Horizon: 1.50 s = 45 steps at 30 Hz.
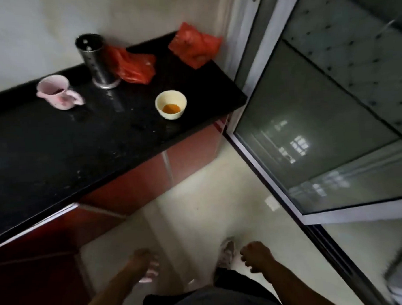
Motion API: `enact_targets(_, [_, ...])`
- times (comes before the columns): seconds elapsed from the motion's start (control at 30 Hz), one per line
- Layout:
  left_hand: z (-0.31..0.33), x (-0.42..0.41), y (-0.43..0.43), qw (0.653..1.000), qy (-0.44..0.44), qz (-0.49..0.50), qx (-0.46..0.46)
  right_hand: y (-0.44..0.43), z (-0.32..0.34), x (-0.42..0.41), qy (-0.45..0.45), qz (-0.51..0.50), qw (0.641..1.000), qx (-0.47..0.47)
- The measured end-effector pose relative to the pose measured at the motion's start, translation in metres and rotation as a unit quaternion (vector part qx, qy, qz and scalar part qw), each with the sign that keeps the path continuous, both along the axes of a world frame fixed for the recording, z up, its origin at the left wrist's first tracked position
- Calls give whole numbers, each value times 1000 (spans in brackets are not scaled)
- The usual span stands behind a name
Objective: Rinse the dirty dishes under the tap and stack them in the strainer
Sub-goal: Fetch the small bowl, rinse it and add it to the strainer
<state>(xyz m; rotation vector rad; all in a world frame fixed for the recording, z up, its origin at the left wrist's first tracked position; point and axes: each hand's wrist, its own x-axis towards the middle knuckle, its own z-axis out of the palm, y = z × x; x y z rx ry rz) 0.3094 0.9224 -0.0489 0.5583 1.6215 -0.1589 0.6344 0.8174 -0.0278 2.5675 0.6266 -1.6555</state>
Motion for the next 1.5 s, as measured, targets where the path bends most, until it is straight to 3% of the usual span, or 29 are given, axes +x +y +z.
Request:
enact_targets(0.1, [20,75,43,999,-17,22,23,27,-2,62,22,11,1000,11])
enact_targets(0.23, [52,142,94,987,-50,43,145,95,15,112,35,0,997,67])
enact_targets(0.4, [79,169,175,946,-62,133,290,234,40,115,71,69,986,137])
enact_targets(0.53, [74,164,247,904,-15,230,361,358,51,95,82,108,962,236])
enact_targets(0.63, [66,164,295,893,8,286,347,438,62,82,96,138,949,267])
enact_targets(0.8, [67,180,353,908,-24,313,279,535,77,56,80,292,937,175])
enact_targets(0.9, [69,198,363,915,-16,312,255,557,73,49,71,365,919,131])
enact_targets(1.1, [76,234,352,893,33,356,274,577,61,48,54,487,850,192])
enact_targets(1.17, [84,243,344,866,48,405,291,576,66,46,52,518,828,209])
enact_targets(1.27, [101,250,325,812,79,474,331,572,84,38,53,593,765,246])
enact_targets(1.33, [111,258,291,759,104,543,342,554,97,20,84,659,706,245])
enact_targets(1.4, [121,254,274,724,124,571,367,543,114,5,118,669,688,255])
enact_targets(1.5, [134,238,222,647,152,637,391,498,132,-36,168,722,622,254])
